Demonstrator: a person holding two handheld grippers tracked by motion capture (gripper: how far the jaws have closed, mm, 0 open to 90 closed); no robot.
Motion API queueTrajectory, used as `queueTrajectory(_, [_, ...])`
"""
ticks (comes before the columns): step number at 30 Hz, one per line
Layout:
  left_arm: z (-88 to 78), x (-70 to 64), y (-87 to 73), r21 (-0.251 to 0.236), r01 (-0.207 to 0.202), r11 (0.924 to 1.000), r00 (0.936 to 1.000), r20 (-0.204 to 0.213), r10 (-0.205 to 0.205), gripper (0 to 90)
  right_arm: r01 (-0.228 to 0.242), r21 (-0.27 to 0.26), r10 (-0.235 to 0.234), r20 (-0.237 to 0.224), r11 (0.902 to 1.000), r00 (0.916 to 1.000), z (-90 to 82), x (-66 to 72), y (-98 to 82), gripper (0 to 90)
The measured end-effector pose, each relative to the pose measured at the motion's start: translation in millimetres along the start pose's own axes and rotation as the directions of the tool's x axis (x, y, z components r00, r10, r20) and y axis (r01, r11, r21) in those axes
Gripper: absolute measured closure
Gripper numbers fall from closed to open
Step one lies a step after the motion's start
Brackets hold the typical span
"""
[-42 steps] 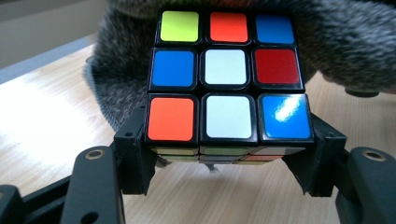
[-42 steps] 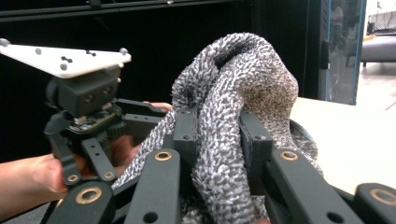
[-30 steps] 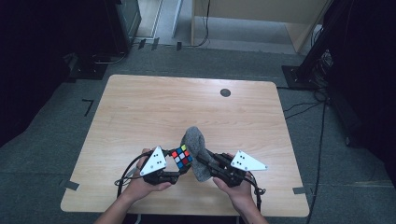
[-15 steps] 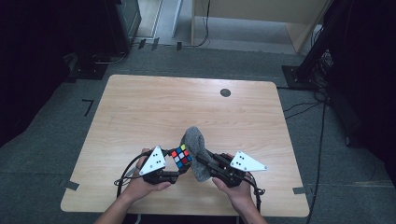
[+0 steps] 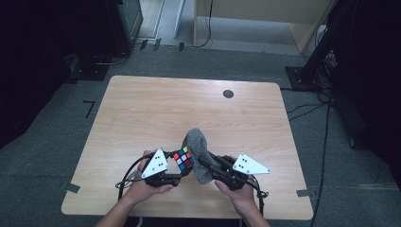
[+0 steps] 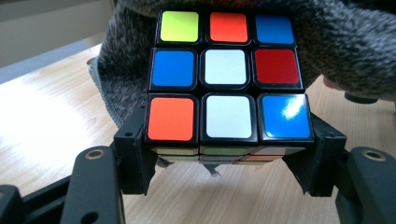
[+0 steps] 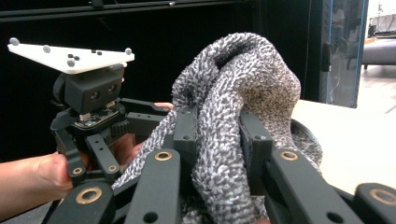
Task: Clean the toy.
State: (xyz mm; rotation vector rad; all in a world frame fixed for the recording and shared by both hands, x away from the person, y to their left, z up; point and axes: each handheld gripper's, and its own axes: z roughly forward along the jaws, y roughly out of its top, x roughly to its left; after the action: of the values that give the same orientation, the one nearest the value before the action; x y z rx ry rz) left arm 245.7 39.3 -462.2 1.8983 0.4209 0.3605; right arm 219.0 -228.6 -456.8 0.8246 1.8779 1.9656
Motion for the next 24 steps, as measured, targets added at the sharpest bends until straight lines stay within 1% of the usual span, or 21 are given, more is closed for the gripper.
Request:
queueTrajectory(1, [-1.4,0.3,0.6,-0.013,0.003,0.9999,1.0,0.003,-0.003,34.0,-0.006,0.0,0.006,0.003,1.0,1.0,-0.2,-1.9,-1.2,73.4])
queueTrajectory(3, [-4.7,2.2,1.8,-0.035,0.015,0.9993,0.9999,0.006,-0.015,34.0,-0.013,0.018,0.012,0.025,0.9998,0.9996,-0.5,-7.1,-5.0,73.4])
queueTrajectory(6, [-7.1,6.1,1.6,-0.045,0.028,0.9986,0.9996,0.004,-0.028,34.0,-0.015,0.048,0.012,0.05,0.9987,0.9987,-0.5,-12.5,-8.9,73.4])
queueTrajectory(8, [-6.8,8.1,0.3,-0.039,0.037,0.9986,0.9993,0.009,-0.036,33.9,-0.021,0.043,0.019,0.041,0.9989,0.999,0.1,-11.1,-7.6,73.4])
queueTrajectory(9, [-5.8,8.5,-0.3,-0.028,0.033,0.9991,0.9994,0.009,-0.033,34.0,-0.023,0.031,0.022,0.026,0.9993,0.9994,0.4,-9.3,-5.9,73.4])
queueTrajectory(11, [-2.9,6.1,-1.6,0.001,0.011,0.9999,0.9999,0.001,-0.011,34.0,-0.016,0.014,0.016,-0.004,0.9998,0.9999,0.7,-4.0,-1.8,73.2])
queueTrajectory(12, [-2.0,4.5,-1.7,0.006,0.001,1.0,1.0,0.003,-0.001,34.0,-0.007,0.009,0.007,-0.011,0.9999,0.9999,1.0,-1.8,-0.5,73.2])
queueTrajectory(13, [-1.5,3.2,-1.3,0.006,-0.002,1.0,1.0,0.005,0.002,34.0,0.0,0.007,0.0,-0.009,1.0,1.0,1.2,-0.7,-0.1,73.2])
queueTrajectory(14, [-1.6,2.3,-0.7,0.002,-0.006,1.0,1.0,0.001,0.006,34.0,-0.005,0.009,0.005,-0.005,0.9999,1.0,1.3,-0.9,-0.8,73.2])
queueTrajectory(15, [-2.2,2.0,0.0,-0.006,-0.005,1.0,1.0,0.002,0.005,34.0,-0.012,0.01,0.012,0.001,0.9999,0.9999,1.1,-2.9,-2.2,73.2])
queueTrajectory(17, [-5.3,3.1,1.5,-0.031,0.003,0.9995,1.0,0.003,-0.003,34.0,-0.018,0.03,0.017,0.026,0.9994,0.9995,0.6,-9.1,-6.3,73.3])
queueTrajectory(19, [-9.4,6.5,2.9,-0.056,0.022,0.9982,0.9997,-0.004,-0.022,34.0,-0.005,0.057,0.002,0.051,0.9983,0.9987,0.1,-14.4,-10.1,73.3])
queueTrajectory(22, [-15.7,14.0,4.2,-0.104,0.082,0.9911,0.9966,0.004,-0.082,34.0,-0.012,0.078,0.008,0.054,0.9969,0.9985,-0.2,-20.6,-13.3,73.2])
queueTrajectory(24, [-19.1,17.5,5.1,-0.131,0.114,0.9848,0.9934,0.014,-0.113,34.0,-0.026,0.083,0.023,0.039,0.9962,0.999,0.4,-21.5,-15.9,73.2])
